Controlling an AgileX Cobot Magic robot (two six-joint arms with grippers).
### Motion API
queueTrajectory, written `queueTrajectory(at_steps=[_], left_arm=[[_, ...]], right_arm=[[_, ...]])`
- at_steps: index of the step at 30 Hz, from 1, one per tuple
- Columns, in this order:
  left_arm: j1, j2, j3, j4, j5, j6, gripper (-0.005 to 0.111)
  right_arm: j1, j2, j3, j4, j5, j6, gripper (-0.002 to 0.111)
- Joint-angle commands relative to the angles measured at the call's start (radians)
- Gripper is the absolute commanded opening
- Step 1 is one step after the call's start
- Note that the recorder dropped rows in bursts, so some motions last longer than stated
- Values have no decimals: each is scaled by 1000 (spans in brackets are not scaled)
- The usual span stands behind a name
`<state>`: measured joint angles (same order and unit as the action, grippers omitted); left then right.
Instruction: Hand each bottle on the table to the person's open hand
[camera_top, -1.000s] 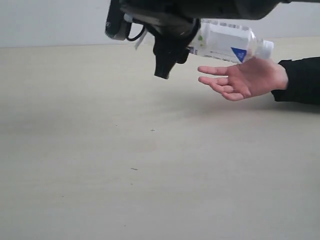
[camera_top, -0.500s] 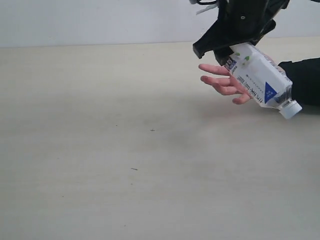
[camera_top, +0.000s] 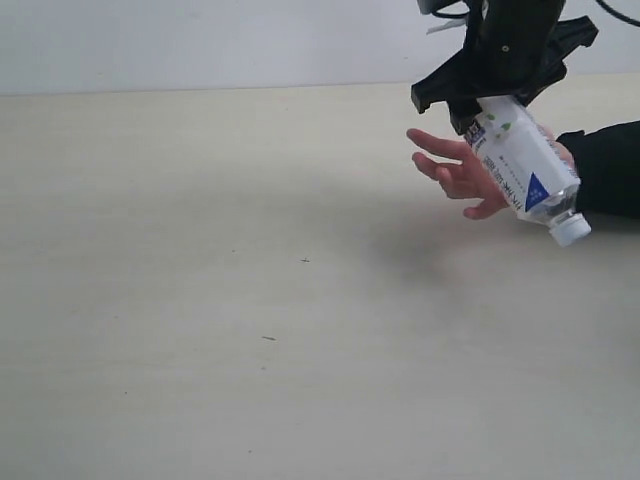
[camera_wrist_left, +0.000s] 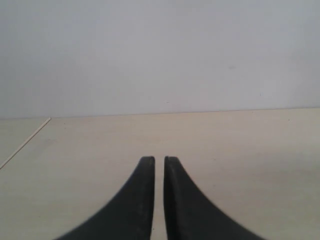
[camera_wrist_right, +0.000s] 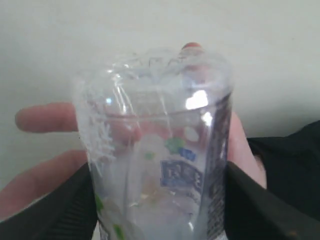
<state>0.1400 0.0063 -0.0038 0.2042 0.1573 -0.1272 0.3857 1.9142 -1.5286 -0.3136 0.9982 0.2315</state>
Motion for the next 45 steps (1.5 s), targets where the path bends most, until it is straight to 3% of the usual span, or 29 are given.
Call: queueTrajectory(at_steps=[1, 7, 9, 15, 17, 25, 36, 39, 44, 45], left_arm=[[3, -6, 4, -3, -10, 0, 10], [3, -6, 4, -3, -10, 0, 10], [3, -6, 4, -3, -10, 0, 10], [3, -6, 4, -3, -10, 0, 10], [3, -6, 4, -3, -10, 0, 10], [3, -6, 4, -3, -10, 0, 10], [3, -6, 4, -3, -10, 0, 10], [3, -6, 4, -3, -10, 0, 10], [3, -6, 4, -3, -10, 0, 10], [3, -6, 4, -3, -10, 0, 10]], right_arm=[[-5, 44, -6, -1, -39, 5, 0], [-5, 55, -6, -3, -82, 5, 5], [-5, 55, -6, -3, -84, 5, 14], [-5, 55, -6, -1, -84, 5, 67], [-2, 55, -6, -1, -84, 5, 78], [-2, 53, -6, -3, -92, 5, 88], [-2, -156, 7, -1, -43, -21, 83], [-2, -272, 85, -1, -73, -33, 63], [-2, -537, 351, 8, -211, -48, 4], [-2, -597, 404, 13, -239, -48, 0]])
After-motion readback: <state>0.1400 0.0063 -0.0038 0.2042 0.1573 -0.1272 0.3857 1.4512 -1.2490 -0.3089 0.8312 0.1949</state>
